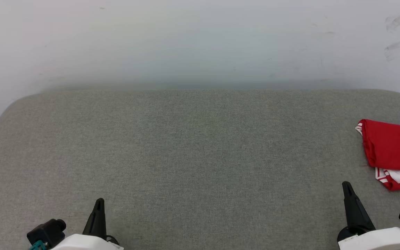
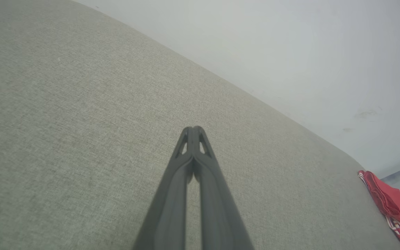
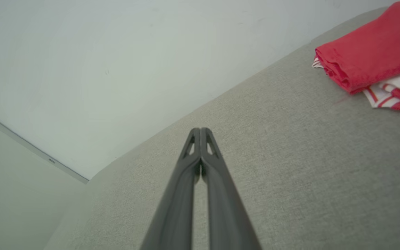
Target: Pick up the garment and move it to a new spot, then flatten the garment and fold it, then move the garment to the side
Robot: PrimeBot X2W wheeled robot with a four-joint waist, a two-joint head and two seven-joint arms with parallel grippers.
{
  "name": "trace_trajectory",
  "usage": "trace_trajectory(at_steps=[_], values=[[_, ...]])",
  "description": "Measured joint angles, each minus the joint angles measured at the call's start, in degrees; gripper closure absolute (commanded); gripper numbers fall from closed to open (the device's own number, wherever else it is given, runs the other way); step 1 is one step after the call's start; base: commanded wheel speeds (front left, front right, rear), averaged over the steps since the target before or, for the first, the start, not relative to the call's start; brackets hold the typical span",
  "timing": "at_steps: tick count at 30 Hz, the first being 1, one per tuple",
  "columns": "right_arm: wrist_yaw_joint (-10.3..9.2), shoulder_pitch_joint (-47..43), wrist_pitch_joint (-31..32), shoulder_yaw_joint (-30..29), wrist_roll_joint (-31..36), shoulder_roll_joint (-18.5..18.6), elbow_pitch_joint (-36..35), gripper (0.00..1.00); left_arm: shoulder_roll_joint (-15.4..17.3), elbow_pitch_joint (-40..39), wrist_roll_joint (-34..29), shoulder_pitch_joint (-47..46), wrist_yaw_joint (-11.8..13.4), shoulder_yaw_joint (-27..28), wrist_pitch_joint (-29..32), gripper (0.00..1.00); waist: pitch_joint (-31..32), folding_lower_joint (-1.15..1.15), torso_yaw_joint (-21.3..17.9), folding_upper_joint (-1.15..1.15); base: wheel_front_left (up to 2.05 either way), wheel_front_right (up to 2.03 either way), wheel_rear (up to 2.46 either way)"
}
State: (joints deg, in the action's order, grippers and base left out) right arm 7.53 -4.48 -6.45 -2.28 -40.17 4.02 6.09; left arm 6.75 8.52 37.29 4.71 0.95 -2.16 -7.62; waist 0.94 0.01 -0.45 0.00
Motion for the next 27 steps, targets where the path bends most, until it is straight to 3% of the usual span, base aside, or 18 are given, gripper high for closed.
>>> trace_trajectory(at_steps=[27], values=[[-0.02,3.8,4.0,-0.6,-20.3,0.2,3.0,1.00,-0.9,2.0,21.2,-4.0,-3.1,2.6,4.8,1.00,-0.3,0.00,0.1,0.00,0.00,0.00,0.00]])
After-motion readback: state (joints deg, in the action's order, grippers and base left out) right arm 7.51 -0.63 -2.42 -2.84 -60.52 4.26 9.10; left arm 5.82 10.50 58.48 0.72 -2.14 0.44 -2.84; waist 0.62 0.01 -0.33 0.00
